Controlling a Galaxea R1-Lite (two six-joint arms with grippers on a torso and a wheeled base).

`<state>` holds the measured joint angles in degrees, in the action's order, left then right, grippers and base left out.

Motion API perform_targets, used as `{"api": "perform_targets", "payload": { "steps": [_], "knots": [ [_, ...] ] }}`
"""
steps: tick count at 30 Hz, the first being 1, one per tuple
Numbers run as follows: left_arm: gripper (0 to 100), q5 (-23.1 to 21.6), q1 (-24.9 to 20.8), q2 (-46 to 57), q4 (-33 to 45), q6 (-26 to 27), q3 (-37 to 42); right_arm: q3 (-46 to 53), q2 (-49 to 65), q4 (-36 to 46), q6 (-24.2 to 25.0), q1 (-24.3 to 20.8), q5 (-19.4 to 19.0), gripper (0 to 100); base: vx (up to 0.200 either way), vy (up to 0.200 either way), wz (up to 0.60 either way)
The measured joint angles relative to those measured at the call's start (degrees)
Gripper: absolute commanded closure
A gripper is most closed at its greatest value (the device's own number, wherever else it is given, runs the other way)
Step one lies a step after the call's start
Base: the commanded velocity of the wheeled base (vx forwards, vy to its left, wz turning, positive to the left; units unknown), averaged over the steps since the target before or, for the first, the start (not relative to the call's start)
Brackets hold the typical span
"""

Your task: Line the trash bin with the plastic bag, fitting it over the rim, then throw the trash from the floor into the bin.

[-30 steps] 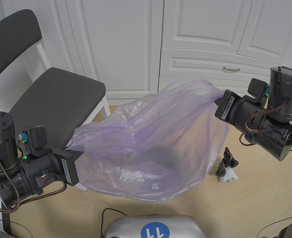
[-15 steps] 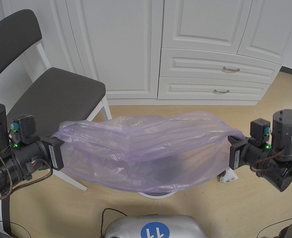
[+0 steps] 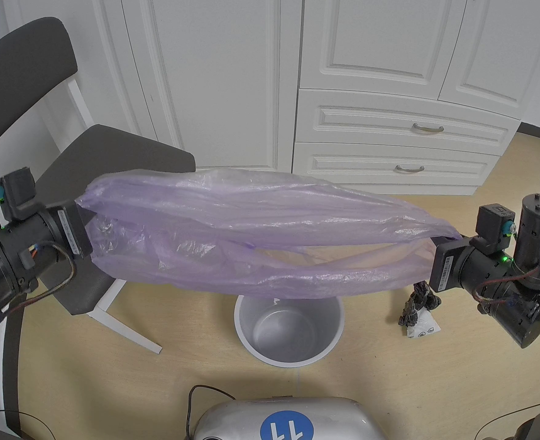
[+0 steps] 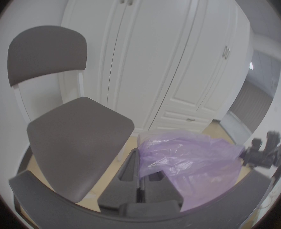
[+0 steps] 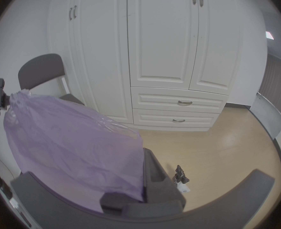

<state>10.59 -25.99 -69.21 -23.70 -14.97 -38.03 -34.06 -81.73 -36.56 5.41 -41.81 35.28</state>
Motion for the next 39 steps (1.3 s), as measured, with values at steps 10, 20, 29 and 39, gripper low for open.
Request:
{"api": "perform_targets", "payload": {
  "steps": [10, 20, 29, 39],
  "knots": [
    [100, -7.25, 3.75, 1.13, 1.18, -2.97, -1.93, -2.32, -0.55, 0.73, 2.22, 1.44, -0.52, 100, 0.0, 0.0, 0.0],
    [100, -9.59, 5.99, 1.43, 2.33, -2.35, -1.44, -2.27, -0.49, 4.95, 1.5, 2.9, -0.85, 100, 0.0, 0.0, 0.0],
    [100, -11.43, 6.14, 1.46, 2.08, 4.02, 1.9, 0.57, 0.59, 6.38, -2.07, 2.99, -1.78, 100, 0.0, 0.0, 0.0],
    [100, -17.32, 5.16, 1.82, 1.28, 10.19, 7.33, 3.78, 1.35, 5.91, -3.3, 2.12, -4.33, 100, 0.0, 0.0, 0.0]
  ]
}}
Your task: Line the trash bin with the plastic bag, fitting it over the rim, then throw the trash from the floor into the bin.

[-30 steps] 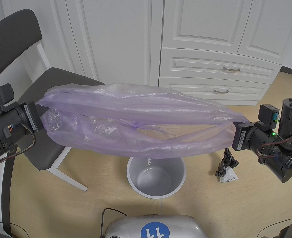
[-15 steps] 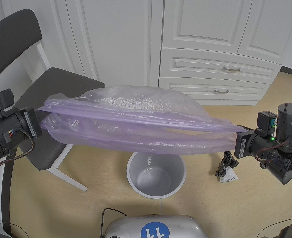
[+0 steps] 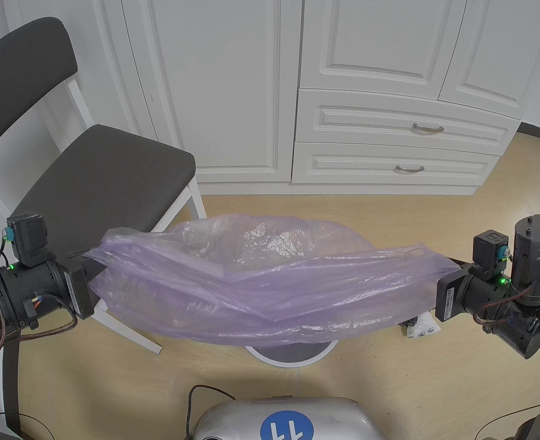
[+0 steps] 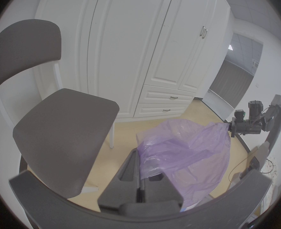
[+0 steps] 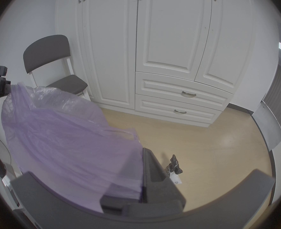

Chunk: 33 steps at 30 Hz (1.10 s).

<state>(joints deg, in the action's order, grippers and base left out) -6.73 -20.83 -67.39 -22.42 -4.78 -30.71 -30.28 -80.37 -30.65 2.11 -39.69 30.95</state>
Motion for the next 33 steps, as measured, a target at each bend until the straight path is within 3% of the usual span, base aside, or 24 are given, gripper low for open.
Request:
{"api": "perform_targets", "payload": {
  "steps": [4, 10, 15, 22, 27, 33],
  "knots": [
    [100, -0.02, -2.18, -0.22, -0.07, 0.24, 0.87, 0.35, -0.39, -0.24, -0.26, -0.83, -1.28, 100, 0.0, 0.0, 0.0],
    [100, -0.02, -7.91, -4.19, -2.97, -0.12, -0.29, -1.77, -1.96, -4.61, -1.56, -2.12, -7.78, 100, 0.0, 0.0, 0.0],
    [100, 0.13, -14.47, -10.31, -11.5, -1.01, -1.16, -0.63, -3.75, -14.26, -2.82, -2.76, -10.22, 100, 0.0, 0.0, 0.0],
    [100, 0.39, -24.97, -19.02, -26.22, -9.14, -0.55, 4.22, -7.23, -26.64, -6.13, -7.0, -11.22, 100, 0.0, 0.0, 0.0],
    [100, 0.49, -26.65, -25.08, -30.87, -12.15, -0.44, 5.36, -11.72, -29.16, -6.38, -9.07, -11.3, 100, 0.0, 0.0, 0.0],
    [100, 0.04, -25.38, -30.65, -32.07, -15.27, -1.9, 4.11, -17.23, -31.34, -4.71, -8.55, -11.34, 100, 0.0, 0.0, 0.0]
  ]
}}
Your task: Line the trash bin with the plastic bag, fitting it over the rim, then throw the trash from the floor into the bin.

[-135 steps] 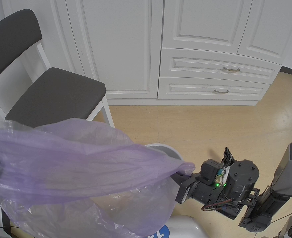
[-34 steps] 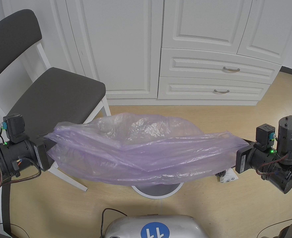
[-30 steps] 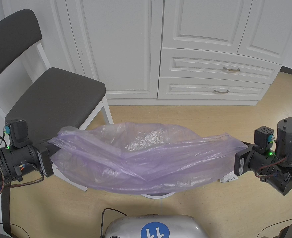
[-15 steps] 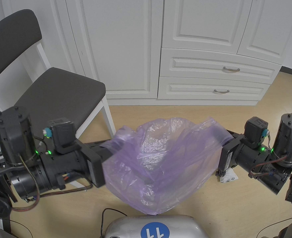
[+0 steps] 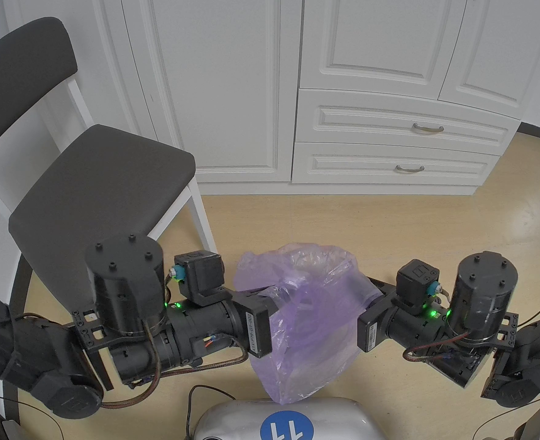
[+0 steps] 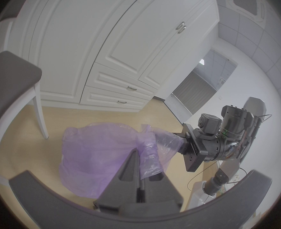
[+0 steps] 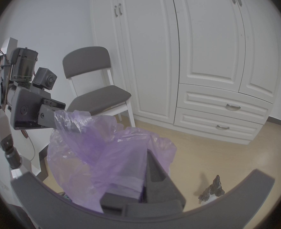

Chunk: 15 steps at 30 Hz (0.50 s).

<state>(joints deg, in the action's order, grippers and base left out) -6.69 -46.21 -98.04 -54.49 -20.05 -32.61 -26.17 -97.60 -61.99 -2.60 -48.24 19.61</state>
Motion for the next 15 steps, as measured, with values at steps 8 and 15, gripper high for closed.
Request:
{"api": "perform_targets", "payload": {
  "steps": [8, 15],
  "knots": [
    [100, -0.22, 1.97, -4.61, 0.27, -3.4, -2.61, -4.01, -2.95, 10.26, 2.67, 4.64, -2.6, 100, 0.0, 0.0, 0.0],
    [100, -0.3, 3.17, -8.0, 1.12, -5.97, -4.95, -11.09, -3.45, 28.95, 11.18, 6.88, -7.8, 100, 0.0, 0.0, 0.0]
  ]
}}
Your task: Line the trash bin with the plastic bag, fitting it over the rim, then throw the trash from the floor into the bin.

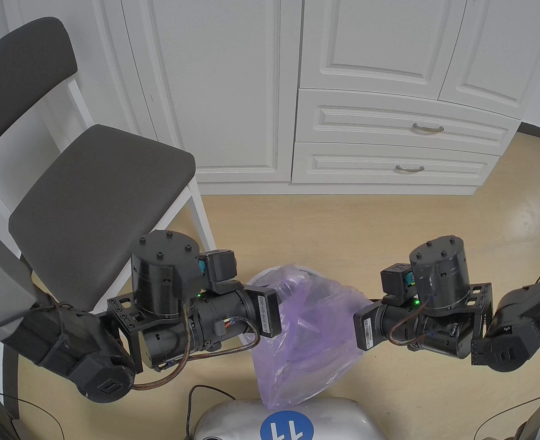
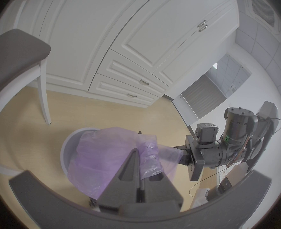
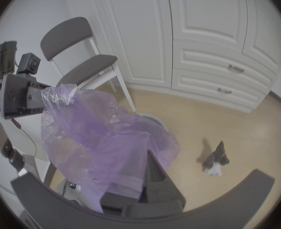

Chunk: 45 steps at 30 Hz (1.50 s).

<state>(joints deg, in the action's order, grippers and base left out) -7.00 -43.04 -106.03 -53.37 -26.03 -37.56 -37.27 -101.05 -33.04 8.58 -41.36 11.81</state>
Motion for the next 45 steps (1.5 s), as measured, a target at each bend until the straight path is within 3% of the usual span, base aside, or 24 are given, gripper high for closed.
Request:
{"api": "perform_targets", "payload": {
  "steps": [5, 17, 24, 38, 45],
  "knots": [
    [100, -0.09, 0.46, -1.68, 2.3, -0.93, -1.61, -6.83, -0.85, 7.84, 6.06, 1.23, -4.12, 100, 0.0, 0.0, 0.0],
    [100, -2.52, 5.01, -4.79, 11.8, -2.88, -7.5, -14.82, -10.23, 9.78, 14.54, 2.91, -9.14, 100, 0.0, 0.0, 0.0],
    [100, -6.22, 7.17, -5.33, 18.37, -3.17, -9.4, -17.49, -13.36, 12.65, 16.07, 2.89, -9.76, 100, 0.0, 0.0, 0.0],
    [100, -6.52, 10.56, -7.94, 18.94, -5.61, -13.4, -23.59, -21.08, 13.86, 19.91, 5.73, -10.4, 100, 0.0, 0.0, 0.0],
    [100, -6.24, 11.65, -10.25, 18.51, -7.56, -15.38, -27.48, -25.42, 13.71, 24.97, 6.52, -11.19, 100, 0.0, 0.0, 0.0]
  ]
}}
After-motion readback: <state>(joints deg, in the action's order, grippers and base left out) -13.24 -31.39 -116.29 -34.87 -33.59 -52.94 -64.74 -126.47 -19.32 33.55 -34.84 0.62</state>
